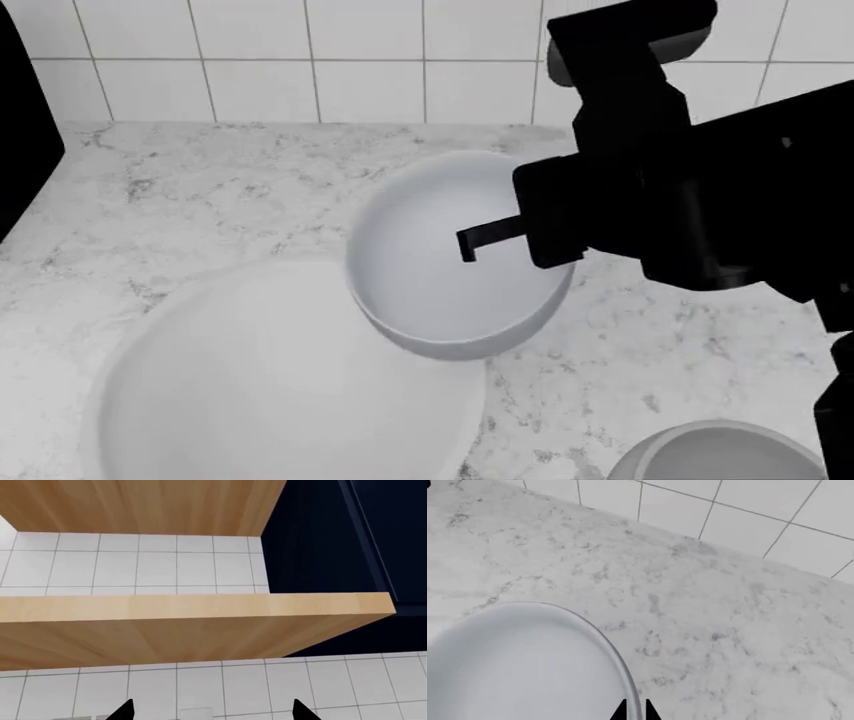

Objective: Stack the bowls from largest to smallest.

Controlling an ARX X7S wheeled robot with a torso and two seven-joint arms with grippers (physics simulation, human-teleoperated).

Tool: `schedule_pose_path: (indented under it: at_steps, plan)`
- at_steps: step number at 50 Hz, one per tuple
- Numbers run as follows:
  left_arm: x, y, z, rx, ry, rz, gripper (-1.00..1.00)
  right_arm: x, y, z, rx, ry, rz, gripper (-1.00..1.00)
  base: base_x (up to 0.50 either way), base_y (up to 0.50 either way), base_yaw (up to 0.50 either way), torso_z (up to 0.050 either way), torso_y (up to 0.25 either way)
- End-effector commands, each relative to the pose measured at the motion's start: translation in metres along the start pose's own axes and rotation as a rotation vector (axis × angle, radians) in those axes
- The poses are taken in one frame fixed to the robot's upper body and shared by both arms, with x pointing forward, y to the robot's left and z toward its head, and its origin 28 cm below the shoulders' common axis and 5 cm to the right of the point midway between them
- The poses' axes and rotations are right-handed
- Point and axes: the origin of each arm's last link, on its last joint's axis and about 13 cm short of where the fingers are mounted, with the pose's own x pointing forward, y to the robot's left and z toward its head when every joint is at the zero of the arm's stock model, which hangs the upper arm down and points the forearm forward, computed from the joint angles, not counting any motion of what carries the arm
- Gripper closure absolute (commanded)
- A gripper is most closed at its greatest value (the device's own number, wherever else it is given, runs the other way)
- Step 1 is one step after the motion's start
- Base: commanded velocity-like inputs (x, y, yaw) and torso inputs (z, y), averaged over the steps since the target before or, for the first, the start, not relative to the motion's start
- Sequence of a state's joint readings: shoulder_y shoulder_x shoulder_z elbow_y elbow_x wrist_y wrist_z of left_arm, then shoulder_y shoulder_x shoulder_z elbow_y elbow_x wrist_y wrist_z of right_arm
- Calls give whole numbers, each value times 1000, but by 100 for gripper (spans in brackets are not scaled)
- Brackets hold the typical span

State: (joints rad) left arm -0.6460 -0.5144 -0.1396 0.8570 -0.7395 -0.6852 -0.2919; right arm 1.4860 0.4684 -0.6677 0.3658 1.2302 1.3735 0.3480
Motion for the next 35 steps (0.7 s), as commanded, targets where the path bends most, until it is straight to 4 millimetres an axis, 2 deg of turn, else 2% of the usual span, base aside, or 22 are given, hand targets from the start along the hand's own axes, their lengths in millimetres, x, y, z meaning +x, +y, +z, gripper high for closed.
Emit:
schedule_pose_path:
  at_steps: [1, 16, 35]
  plan:
    - [-1, 1, 1, 0, -3, 4, -100, 3, 17, 0, -44, -6, 81, 100, 0, 0, 0, 0, 0]
    - [-1, 2, 1, 3, -2, 8, -100, 11, 42, -2, -68, -13, 205, 100, 0, 0, 0, 0, 1]
    - [0, 4, 0, 7, 3, 14, -100, 27, 64, -3, -80, -9, 302, 100, 0, 0, 0, 0, 0]
